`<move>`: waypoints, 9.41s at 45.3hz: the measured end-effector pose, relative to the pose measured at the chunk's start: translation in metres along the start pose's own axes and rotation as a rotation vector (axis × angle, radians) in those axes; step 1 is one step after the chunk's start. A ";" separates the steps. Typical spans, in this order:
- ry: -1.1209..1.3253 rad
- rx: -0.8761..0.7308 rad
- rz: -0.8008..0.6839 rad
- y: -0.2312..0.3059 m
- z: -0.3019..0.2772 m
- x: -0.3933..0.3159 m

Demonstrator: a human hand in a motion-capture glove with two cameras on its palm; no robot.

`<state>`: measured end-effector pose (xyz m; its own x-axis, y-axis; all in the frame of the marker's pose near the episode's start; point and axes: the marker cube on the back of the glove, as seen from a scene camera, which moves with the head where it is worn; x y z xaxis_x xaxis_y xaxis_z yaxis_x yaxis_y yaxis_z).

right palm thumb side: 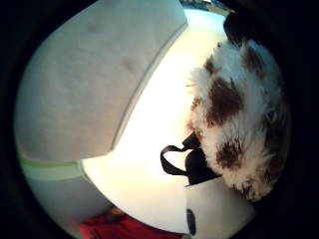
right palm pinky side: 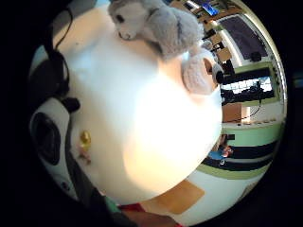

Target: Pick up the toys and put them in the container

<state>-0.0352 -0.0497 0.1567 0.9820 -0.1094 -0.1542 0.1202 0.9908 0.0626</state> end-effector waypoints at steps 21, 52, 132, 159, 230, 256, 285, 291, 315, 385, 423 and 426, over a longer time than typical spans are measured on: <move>-0.094 0.024 -0.046 -0.021 -0.003 0.016; -0.108 0.061 0.005 -0.044 -0.081 0.034; -0.128 -0.109 -0.249 -0.152 -0.191 -0.180; -0.205 0.063 -0.187 -0.111 -0.175 -0.078; -0.032 -0.252 0.305 -0.045 -0.032 0.233; -0.069 -0.271 0.362 -0.045 -0.003 0.247; -0.170 -0.249 0.394 -0.055 0.022 0.245; -0.123 -0.273 0.400 -0.059 0.027 0.240; 0.012 -0.236 0.425 -0.059 0.034 0.231; -0.091 0.163 0.242 -0.089 -0.157 0.176; -0.359 0.155 -0.136 -0.154 -0.199 -0.051; -0.358 0.147 -0.165 -0.156 -0.196 -0.072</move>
<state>-0.1531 -0.1802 -0.0352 0.9335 -0.3124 0.1764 0.2744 0.9384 0.2099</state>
